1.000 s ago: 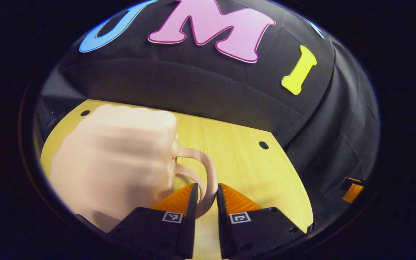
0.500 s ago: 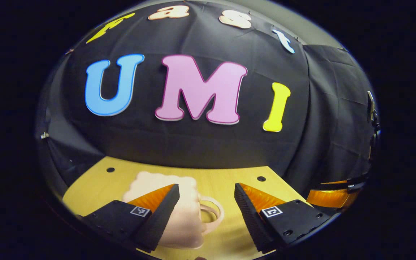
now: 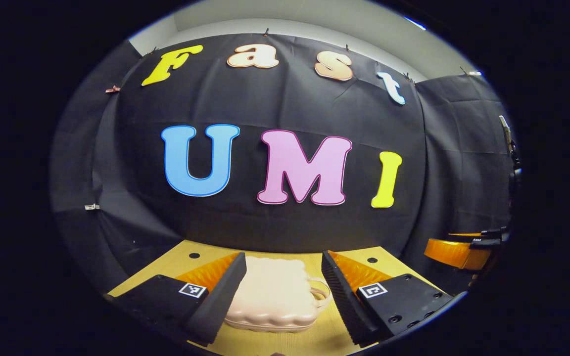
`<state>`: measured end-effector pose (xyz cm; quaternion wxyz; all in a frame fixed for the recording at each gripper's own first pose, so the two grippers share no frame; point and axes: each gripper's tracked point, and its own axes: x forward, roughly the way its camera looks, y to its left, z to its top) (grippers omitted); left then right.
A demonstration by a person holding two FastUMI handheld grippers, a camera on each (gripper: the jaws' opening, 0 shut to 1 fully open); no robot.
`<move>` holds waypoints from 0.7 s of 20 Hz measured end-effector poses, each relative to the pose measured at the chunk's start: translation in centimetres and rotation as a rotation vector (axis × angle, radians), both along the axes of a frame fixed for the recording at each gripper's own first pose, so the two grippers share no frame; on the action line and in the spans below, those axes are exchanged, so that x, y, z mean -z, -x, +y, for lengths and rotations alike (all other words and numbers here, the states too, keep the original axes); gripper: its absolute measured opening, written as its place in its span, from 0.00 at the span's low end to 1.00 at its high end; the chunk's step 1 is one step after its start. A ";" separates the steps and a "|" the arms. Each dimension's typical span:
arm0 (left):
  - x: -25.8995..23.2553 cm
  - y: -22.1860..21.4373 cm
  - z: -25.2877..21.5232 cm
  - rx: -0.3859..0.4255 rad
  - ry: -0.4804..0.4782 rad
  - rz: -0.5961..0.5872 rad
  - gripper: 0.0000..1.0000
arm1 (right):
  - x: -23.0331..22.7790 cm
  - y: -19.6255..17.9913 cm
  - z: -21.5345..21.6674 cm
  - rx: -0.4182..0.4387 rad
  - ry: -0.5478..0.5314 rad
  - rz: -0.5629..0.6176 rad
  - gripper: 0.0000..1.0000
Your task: First open the suitcase, pack the skin care products into it, and then close the suitcase.
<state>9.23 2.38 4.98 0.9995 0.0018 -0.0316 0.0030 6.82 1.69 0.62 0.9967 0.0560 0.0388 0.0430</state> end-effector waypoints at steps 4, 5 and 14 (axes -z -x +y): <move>2.0 2.5 1.6 0.012 0.017 0.018 0.96 | 1.8 2.9 2.2 -0.004 0.034 0.005 0.97; 2.0 2.9 1.9 0.015 0.013 0.021 0.96 | 1.8 3.4 2.1 0.015 0.036 -0.003 0.97; 0.7 4.8 4.6 0.011 0.001 -0.006 0.96 | -0.6 5.9 1.2 0.079 -0.005 -0.077 0.97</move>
